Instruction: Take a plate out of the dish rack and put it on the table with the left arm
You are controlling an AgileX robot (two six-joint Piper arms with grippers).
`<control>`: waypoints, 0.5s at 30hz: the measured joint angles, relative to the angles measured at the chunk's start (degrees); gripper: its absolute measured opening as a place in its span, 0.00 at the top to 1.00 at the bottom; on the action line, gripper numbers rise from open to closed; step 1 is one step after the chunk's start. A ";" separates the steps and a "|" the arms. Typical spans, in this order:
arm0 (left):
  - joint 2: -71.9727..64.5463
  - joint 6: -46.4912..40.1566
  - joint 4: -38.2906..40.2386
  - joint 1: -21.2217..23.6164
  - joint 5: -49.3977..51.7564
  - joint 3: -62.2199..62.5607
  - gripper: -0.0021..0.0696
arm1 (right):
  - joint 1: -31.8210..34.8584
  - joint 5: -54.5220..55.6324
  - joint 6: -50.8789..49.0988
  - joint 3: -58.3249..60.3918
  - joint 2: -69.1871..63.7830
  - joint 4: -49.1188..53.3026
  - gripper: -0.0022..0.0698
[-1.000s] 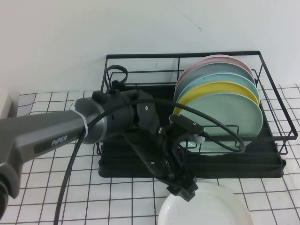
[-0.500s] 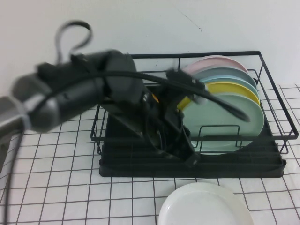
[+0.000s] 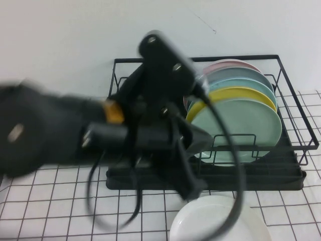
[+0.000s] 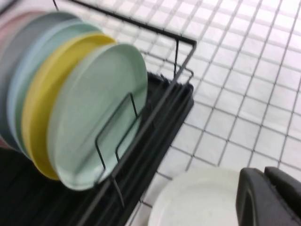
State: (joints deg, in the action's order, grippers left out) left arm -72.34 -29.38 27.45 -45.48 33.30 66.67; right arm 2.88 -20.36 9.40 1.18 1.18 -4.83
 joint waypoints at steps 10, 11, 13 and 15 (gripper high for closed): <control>17.55 -0.35 0.25 -2.18 -11.65 -21.25 0.97 | 0.00 0.00 0.00 0.00 0.00 0.00 0.97; 18.33 -0.35 0.72 -2.18 -11.75 -22.29 0.97 | 0.00 0.00 0.00 0.00 0.00 0.00 0.97; 18.90 -0.90 0.71 -2.23 -12.32 -24.07 0.97 | 0.00 0.00 0.00 0.00 0.00 0.00 0.97; 19.26 -2.64 0.24 -2.23 -14.33 -26.23 0.97 | 0.00 0.00 0.00 0.00 0.00 0.00 0.97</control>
State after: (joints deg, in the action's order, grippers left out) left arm -53.08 -32.02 27.69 -47.71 18.97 40.45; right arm 2.88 -20.36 9.40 1.18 1.18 -4.83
